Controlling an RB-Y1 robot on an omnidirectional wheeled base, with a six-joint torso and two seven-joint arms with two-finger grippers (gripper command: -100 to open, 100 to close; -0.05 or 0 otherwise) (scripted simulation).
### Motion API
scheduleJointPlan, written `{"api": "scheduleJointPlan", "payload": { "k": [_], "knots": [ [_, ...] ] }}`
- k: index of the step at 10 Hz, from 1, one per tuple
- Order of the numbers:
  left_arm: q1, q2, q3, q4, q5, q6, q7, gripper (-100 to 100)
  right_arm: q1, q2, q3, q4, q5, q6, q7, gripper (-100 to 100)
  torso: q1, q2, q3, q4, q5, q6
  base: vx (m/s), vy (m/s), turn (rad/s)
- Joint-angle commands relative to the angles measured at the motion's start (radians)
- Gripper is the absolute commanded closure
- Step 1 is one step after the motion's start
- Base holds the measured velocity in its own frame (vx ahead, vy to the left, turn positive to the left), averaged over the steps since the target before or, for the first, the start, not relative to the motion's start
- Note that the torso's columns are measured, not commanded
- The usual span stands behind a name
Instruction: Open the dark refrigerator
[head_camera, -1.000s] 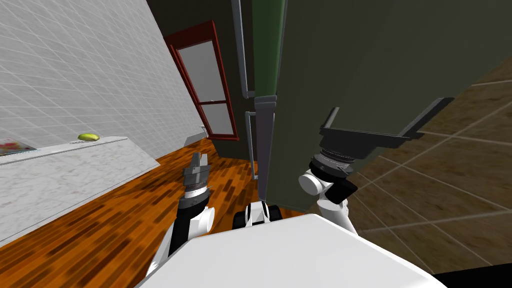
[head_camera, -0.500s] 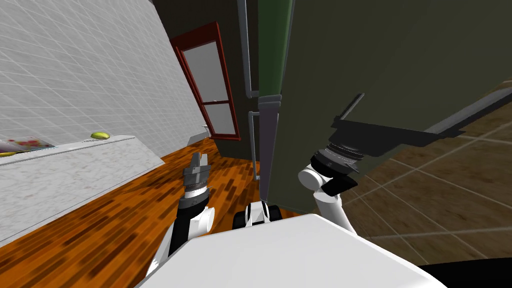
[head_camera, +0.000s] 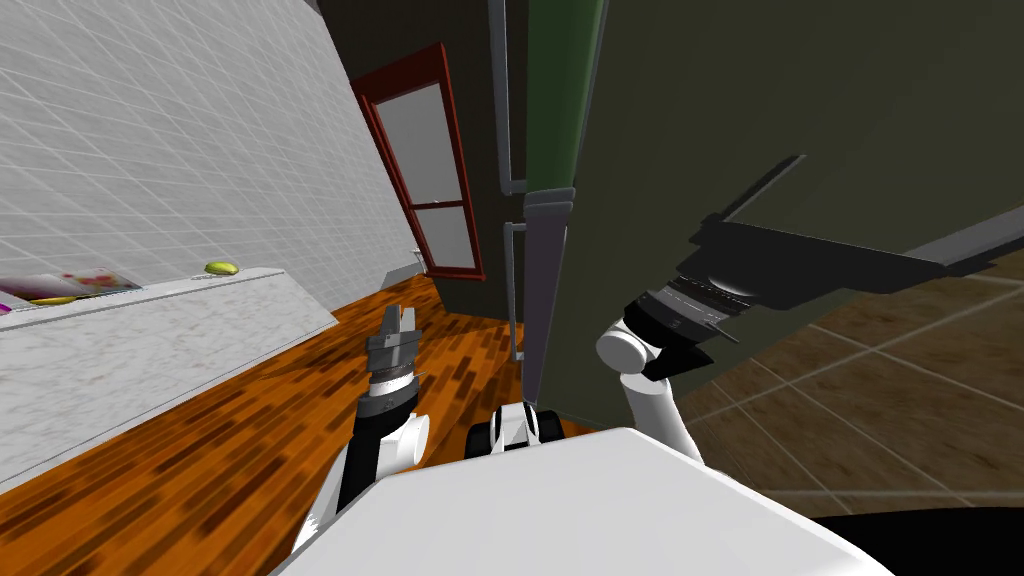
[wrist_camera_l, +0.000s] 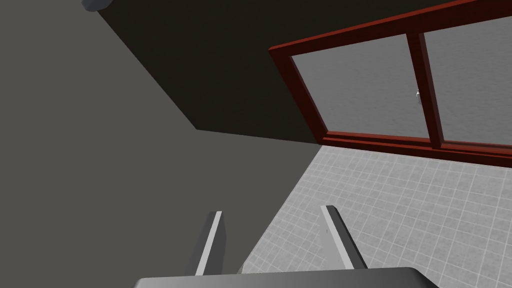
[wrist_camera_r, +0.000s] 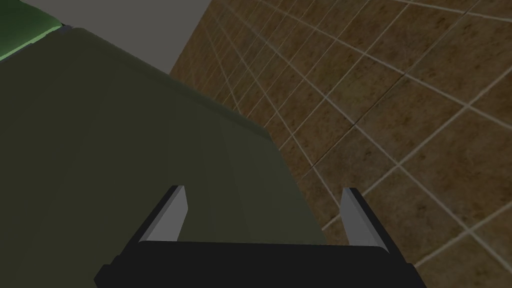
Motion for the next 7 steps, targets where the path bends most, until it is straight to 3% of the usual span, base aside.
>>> {"api": "scheduleJointPlan", "payload": {
  "k": [1, 2, 4, 5, 7],
  "knots": [
    [0.000, 0.000, 0.000, 0.000, 0.000, 0.000, 0.000, 0, -0.028, -0.004, -0.006, -0.002, -0.074, -0.019, 0.000, -100, -0.001, 0.001, 0.000, 0.000, 0.000, 0.001, 0.006, 0.010, -0.010],
    [0.000, 0.000, 0.000, 0.000, 0.000, 0.000, 0.000, 0, -0.078, -0.007, -0.002, -0.006, -0.109, -0.054, 0.004, -100, -0.001, 0.001, 0.000, 0.000, 0.000, 0.000, -0.005, 0.012, 0.068],
    [0.000, 0.000, 0.000, 0.000, 0.000, 0.000, 0.000, 0, -0.078, -0.007, -0.002, -0.006, -0.152, -0.054, 0.004, -100, -0.001, 0.001, 0.000, 0.000, 0.000, 0.000, 0.000, 0.007, 0.017],
    [0.000, 0.000, 0.000, 0.000, 0.000, 0.000, 0.000, 0, -0.127, -0.009, 0.002, -0.009, -0.193, -0.089, 0.009, -100, -0.001, 0.000, 0.000, 0.000, 0.000, 0.000, -0.005, 0.010, 0.061],
    [0.000, 0.000, 0.000, 0.000, 0.000, 0.000, 0.000, 0, -0.127, -0.009, 0.002, -0.009, -0.231, -0.089, 0.009, -100, -0.001, 0.000, 0.000, 0.000, 0.000, 0.000, -0.002, 0.004, 0.029]
  ]
}}
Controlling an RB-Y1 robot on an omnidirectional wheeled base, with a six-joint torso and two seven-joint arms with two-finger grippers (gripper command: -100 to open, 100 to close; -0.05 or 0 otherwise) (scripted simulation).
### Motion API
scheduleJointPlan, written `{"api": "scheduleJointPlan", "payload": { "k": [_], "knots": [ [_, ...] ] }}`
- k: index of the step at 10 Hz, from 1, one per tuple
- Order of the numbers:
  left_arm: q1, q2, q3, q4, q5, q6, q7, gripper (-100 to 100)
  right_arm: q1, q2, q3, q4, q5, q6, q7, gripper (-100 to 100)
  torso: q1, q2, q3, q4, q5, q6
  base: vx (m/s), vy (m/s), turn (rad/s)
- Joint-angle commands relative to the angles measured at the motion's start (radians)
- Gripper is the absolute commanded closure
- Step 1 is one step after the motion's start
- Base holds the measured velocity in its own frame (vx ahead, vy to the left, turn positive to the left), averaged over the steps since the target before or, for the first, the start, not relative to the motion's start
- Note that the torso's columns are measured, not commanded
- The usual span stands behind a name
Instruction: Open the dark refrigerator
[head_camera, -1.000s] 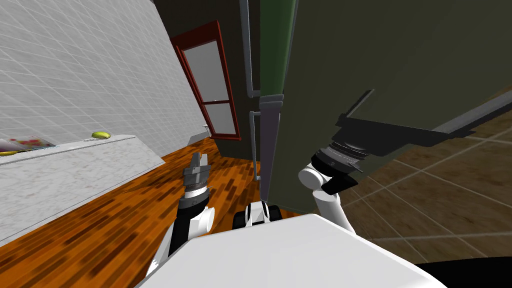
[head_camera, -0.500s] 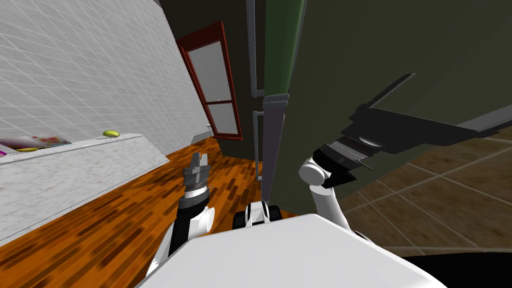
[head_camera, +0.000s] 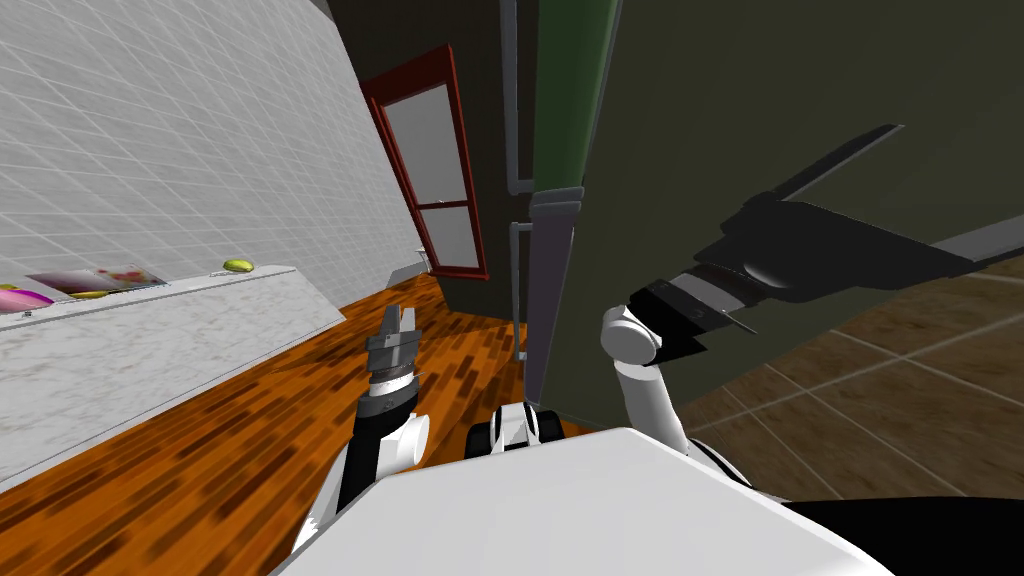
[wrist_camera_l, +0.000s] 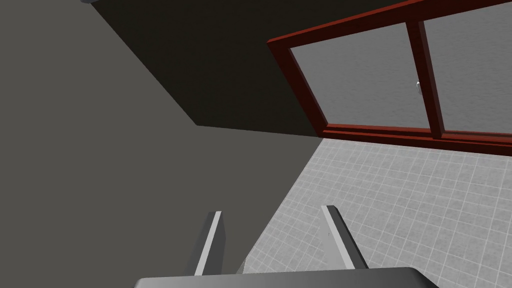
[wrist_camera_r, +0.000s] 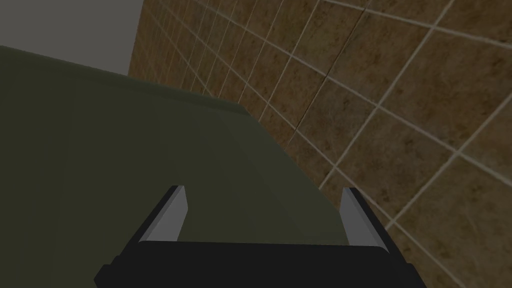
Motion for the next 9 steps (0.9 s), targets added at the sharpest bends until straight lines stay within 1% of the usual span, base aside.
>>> {"api": "scheduleJointPlan", "payload": {
  "k": [1, 2, 3, 4, 5, 6, 7, 8, 9],
  "knots": [
    [0.000, 0.000, 0.000, 0.000, 0.000, 0.000, 0.000, 0, -0.056, -0.001, 0.004, -0.006, -0.071, -0.035, 0.011, -100, 0.000, 0.000, 0.000, 0.000, 0.000, 0.000, -0.010, 0.004, 0.086],
    [0.000, 0.000, 0.000, 0.000, 0.000, 0.000, 0.000, 0, -0.060, -0.001, 0.004, -0.006, -0.101, -0.035, 0.011, -100, 0.000, 0.000, 0.000, 0.000, 0.000, 0.000, 0.001, 0.007, 0.014],
    [0.000, 0.000, 0.000, 0.000, 0.000, 0.000, 0.000, 0, -0.060, -0.001, 0.004, -0.006, -0.111, -0.035, 0.011, -100, 0.000, 0.000, 0.000, 0.000, 0.000, 0.000, 0.005, 0.015, 0.012],
    [0.000, 0.000, 0.000, 0.000, 0.000, 0.000, 0.000, 0, -0.107, -0.002, 0.007, -0.008, -0.149, -0.067, 0.016, -100, 0.000, 0.000, 0.000, 0.000, 0.000, 0.000, -0.004, 0.014, 0.075],
    [0.000, 0.000, 0.000, 0.000, 0.000, 0.000, 0.000, 0, -0.109, -0.002, 0.007, -0.008, -0.180, -0.067, 0.016, -100, 0.000, 0.000, 0.000, 0.000, 0.000, 0.000, 0.000, 0.012, 0.043],
    [0.000, 0.000, 0.000, 0.000, 0.000, 0.000, 0.000, 0, -0.109, -0.002, 0.007, -0.008, -0.191, -0.067, 0.016, -100, 0.000, 0.000, 0.000, 0.000, 0.000, 0.000, 0.000, 0.000, 0.000],
    [0.000, 0.000, 0.000, 0.000, 0.000, 0.000, 0.000, 0, -0.156, -0.003, 0.011, -0.010, -0.230, -0.098, 0.021, -100, -0.001, 0.000, 0.000, 0.000, 0.000, 0.000, -0.009, 0.001, 0.081],
    [0.000, 0.000, 0.000, 0.000, 0.000, 0.000, 0.000, 0, -0.157, -0.003, 0.011, -0.010, -0.260, -0.098, 0.021, -100, 0.000, 0.000, 0.000, 0.000, 0.000, 0.000, 0.000, 0.022, 0.075],
    [0.000, 0.000, 0.000, 0.000, 0.000, 0.000, 0.000, 0, -0.203, -0.003, 0.014, -0.012, -0.294, -0.128, 0.027, -100, 0.001, 0.000, 0.000, 0.000, 0.000, 0.000, 0.005, 0.025, 0.051]
  ]
}}
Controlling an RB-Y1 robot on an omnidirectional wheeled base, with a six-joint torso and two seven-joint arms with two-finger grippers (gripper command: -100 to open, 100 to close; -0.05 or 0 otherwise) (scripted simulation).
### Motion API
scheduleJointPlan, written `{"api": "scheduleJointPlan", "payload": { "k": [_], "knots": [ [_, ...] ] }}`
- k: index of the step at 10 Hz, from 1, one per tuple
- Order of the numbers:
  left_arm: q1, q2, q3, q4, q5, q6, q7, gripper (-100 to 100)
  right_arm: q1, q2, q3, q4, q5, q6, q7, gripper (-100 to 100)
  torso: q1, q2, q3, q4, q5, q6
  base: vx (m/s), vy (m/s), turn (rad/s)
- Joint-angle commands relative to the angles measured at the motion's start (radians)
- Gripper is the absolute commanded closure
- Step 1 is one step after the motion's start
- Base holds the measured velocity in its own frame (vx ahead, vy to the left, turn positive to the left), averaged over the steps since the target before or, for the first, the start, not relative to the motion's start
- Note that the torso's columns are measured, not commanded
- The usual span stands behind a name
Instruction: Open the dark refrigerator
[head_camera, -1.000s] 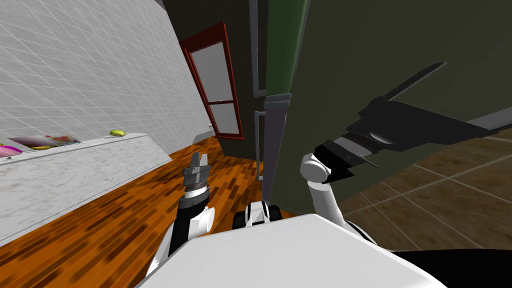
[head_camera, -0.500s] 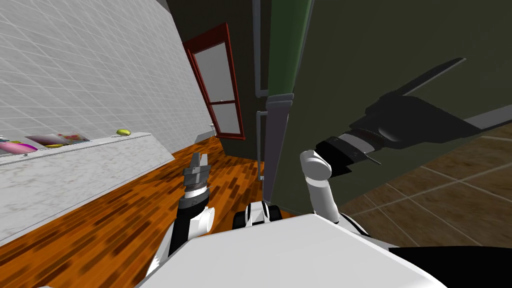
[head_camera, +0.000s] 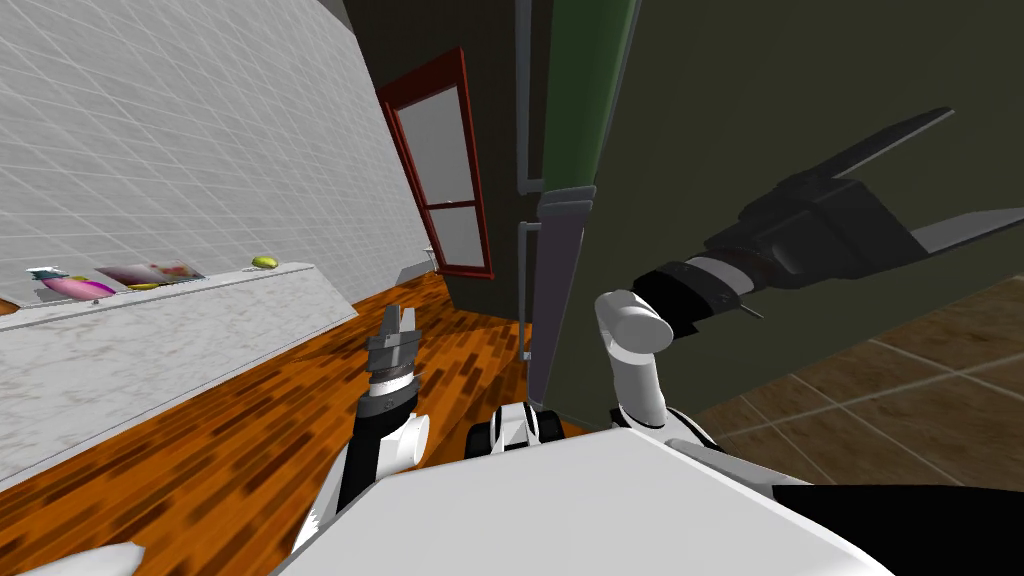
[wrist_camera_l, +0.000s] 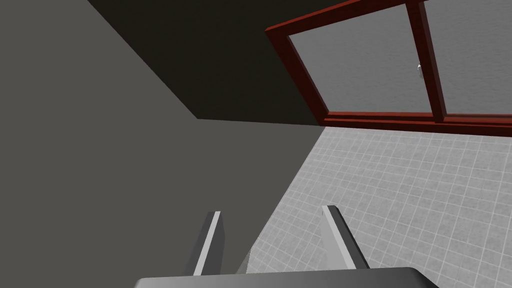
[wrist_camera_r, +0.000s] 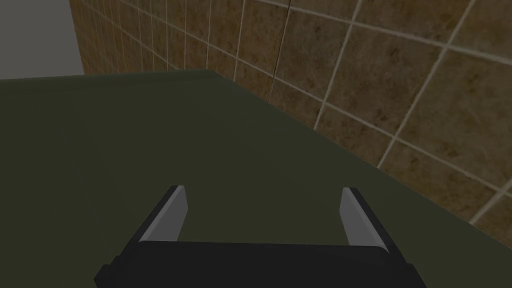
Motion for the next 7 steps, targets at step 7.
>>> {"api": "scheduleJointPlan", "payload": {
  "k": [7],
  "knots": [
    [0.000, 0.000, 0.000, 0.000, 0.000, 0.000, 0.000, 0, -0.140, -0.001, 0.013, -0.002, -0.255, -0.093, 0.016, -100, 0.000, 0.000, 0.000, 0.000, 0.000, 0.000, -0.001, 0.010, 0.051]
  ]
}}
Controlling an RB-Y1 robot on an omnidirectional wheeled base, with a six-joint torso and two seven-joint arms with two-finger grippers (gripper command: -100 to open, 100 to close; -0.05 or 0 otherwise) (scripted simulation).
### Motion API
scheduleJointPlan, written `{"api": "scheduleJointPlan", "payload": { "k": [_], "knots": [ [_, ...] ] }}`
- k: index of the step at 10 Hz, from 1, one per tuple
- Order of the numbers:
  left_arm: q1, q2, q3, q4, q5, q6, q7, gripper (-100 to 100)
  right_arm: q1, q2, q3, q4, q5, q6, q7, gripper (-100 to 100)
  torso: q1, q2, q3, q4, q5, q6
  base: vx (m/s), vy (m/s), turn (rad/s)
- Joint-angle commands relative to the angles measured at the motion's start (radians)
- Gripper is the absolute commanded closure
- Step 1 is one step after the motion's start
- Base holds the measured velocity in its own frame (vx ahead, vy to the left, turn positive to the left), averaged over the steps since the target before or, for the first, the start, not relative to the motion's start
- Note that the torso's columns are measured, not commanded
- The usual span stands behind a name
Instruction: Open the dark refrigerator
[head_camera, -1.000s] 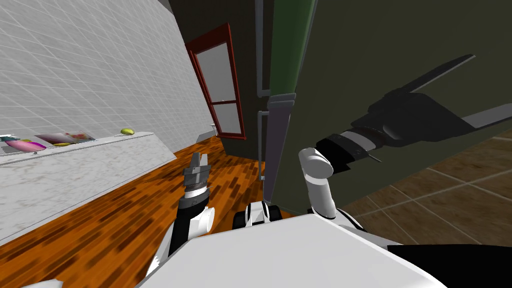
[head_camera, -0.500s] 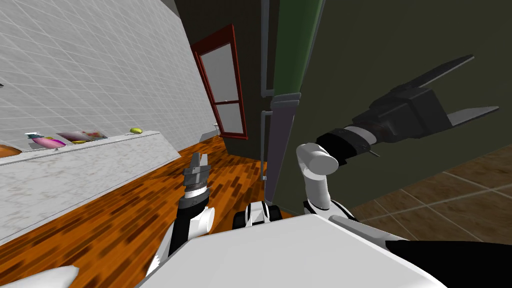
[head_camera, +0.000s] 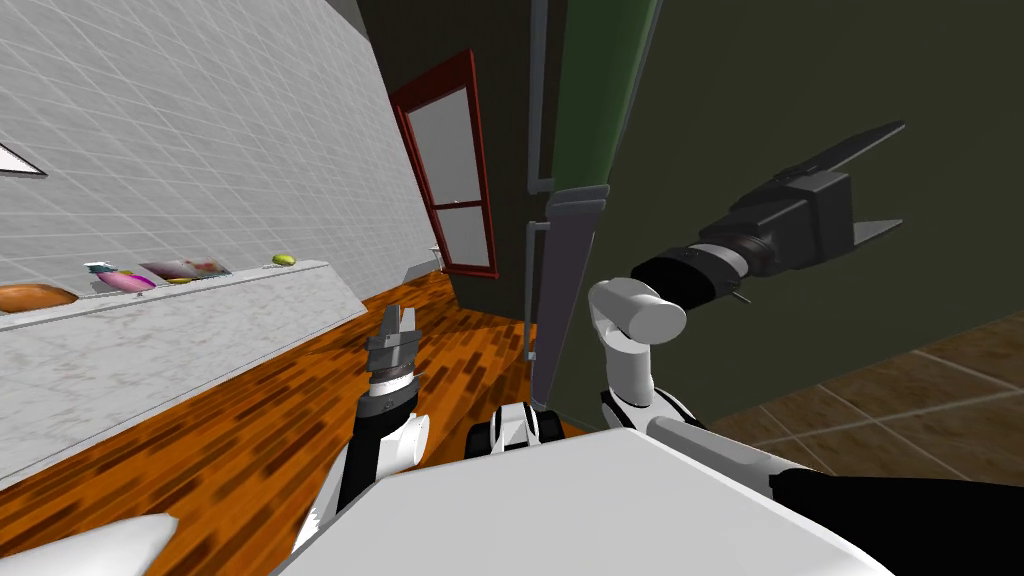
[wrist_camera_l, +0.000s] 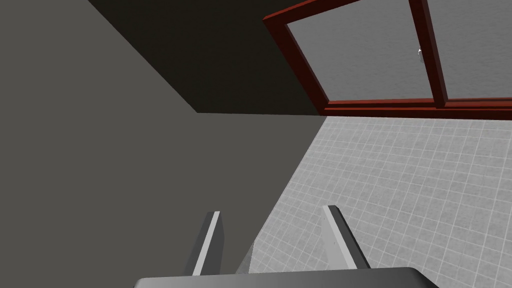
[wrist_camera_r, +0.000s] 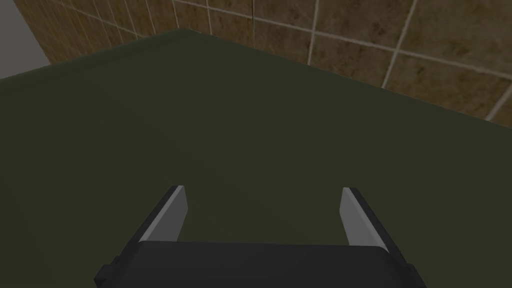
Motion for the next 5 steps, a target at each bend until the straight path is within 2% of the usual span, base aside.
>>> {"api": "scheduleJointPlan", "payload": {
  "k": [1, 3, 4, 5],
  "knots": [
    [0.000, 0.000, 0.000, 0.000, 0.000, 0.000, 0.000, 0, -0.062, 0.001, 0.005, -0.002, -0.082, -0.041, 0.010, -100, -0.001, 0.001, 0.001, 0.000, -0.001, 0.000, -0.008, -0.001, 0.075],
    [0.000, 0.000, 0.000, 0.000, 0.000, 0.000, 0.000, 0, -0.062, 0.001, 0.005, -0.002, -0.135, -0.041, 0.010, -100, 0.001, 0.000, 0.000, 0.000, 0.000, 0.000, 0.009, 0.031, 0.064],
    [0.000, 0.000, 0.000, 0.000, 0.000, 0.000, 0.000, 0, -0.103, 0.002, 0.007, -0.002, -0.169, -0.064, 0.018, -100, 0.000, 0.000, 0.000, 0.000, 0.000, 0.001, -0.003, 0.012, 0.089],
    [0.000, 0.000, 0.000, 0.000, 0.000, 0.000, 0.000, 0, -0.103, 0.002, 0.007, -0.002, -0.198, -0.064, 0.018, -100, 0.000, -0.001, -0.001, -0.001, 0.001, -0.002, -0.002, 0.010, 0.078]
  ]
}}
